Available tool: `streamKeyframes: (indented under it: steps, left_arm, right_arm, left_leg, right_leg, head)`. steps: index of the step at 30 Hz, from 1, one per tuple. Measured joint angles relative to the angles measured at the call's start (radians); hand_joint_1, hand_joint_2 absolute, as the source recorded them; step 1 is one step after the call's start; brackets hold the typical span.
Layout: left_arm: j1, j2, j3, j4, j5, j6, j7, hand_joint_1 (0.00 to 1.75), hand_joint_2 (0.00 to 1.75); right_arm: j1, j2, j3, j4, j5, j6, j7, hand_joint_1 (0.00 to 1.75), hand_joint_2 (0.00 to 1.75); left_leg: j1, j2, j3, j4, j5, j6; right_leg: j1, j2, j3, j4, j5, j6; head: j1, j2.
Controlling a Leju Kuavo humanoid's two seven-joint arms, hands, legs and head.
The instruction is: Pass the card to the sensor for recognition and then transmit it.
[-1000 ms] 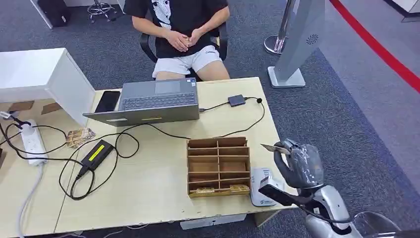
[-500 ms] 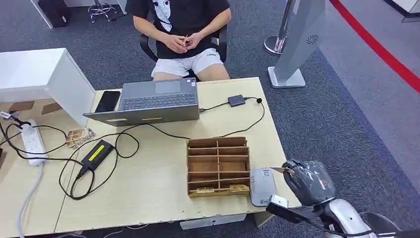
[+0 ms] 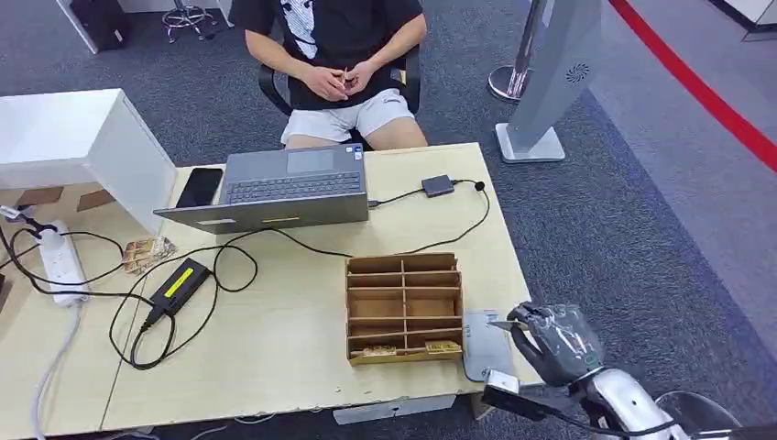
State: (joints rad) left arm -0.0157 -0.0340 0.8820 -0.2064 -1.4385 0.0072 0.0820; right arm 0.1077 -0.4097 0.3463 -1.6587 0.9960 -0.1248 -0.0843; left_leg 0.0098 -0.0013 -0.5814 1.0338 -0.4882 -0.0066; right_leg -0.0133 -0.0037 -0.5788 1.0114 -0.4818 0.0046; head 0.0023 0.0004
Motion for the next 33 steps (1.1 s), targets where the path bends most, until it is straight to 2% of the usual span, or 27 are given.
streamKeyframes:
  steps: [3, 9, 17, 27, 31, 33]
  left_arm:
    - [-0.001, 0.000, 0.000, 0.000, -0.007, -0.002, -0.001, 0.00, 1.75]
    - [-0.004, 0.000, 0.000, 0.000, -0.021, -0.004, -0.005, 0.00, 1.75]
    - [-0.005, 0.000, 0.000, 0.000, -0.027, -0.009, -0.005, 0.00, 1.75]
    - [-0.004, 0.000, 0.003, 0.000, -0.026, -0.009, -0.002, 0.00, 1.75]
    - [-0.003, 0.000, 0.008, 0.000, -0.026, -0.009, -0.002, 0.00, 1.75]
    - [-0.003, 0.000, 0.010, 0.000, -0.028, -0.008, -0.002, 0.00, 1.75]
  right_arm:
    - [-0.031, 0.003, 0.040, 0.035, 0.025, 0.007, 0.002, 1.75, 1.75]
    - [-0.115, 0.013, 0.140, 0.121, 0.106, 0.004, 0.047, 1.75, 1.75]
    - [-0.195, 0.024, 0.234, 0.199, 0.113, 0.005, 0.060, 1.75, 1.75]
    - [-0.186, -0.011, 0.250, 0.140, 0.110, 0.002, 0.106, 1.75, 1.75]
    - [-0.168, -0.034, 0.225, 0.085, 0.126, -0.018, 0.118, 1.75, 1.75]
    - [-0.158, -0.049, 0.200, 0.043, 0.100, -0.035, 0.099, 1.75, 1.75]
  left_leg:
    - [0.000, 0.000, 0.000, 0.000, 0.000, 0.000]
    - [0.000, 0.000, 0.000, 0.000, 0.000, 0.000]
    - [0.000, 0.000, 0.001, 0.000, 0.000, 0.000]
    - [0.000, 0.000, 0.001, 0.000, 0.000, 0.000]
    - [0.000, 0.000, 0.001, 0.000, 0.000, 0.000]
    - [0.000, 0.000, 0.001, 0.000, 0.000, 0.000]
  right_leg:
    - [0.000, 0.000, 0.000, 0.000, 0.000, 0.000]
    - [0.000, 0.000, 0.000, 0.000, 0.000, 0.000]
    - [0.000, 0.000, 0.001, 0.000, 0.000, 0.000]
    - [0.000, 0.000, 0.001, 0.000, 0.000, 0.000]
    - [0.000, 0.000, 0.001, 0.000, 0.000, 0.000]
    - [0.000, 0.000, 0.000, 0.000, 0.000, 0.000]
  head:
    - [0.000, 0.000]
    - [0.000, 0.000]
    - [0.000, 0.000]
    - [0.000, 0.000]
    - [0.000, 0.000]
    - [0.000, 0.000]
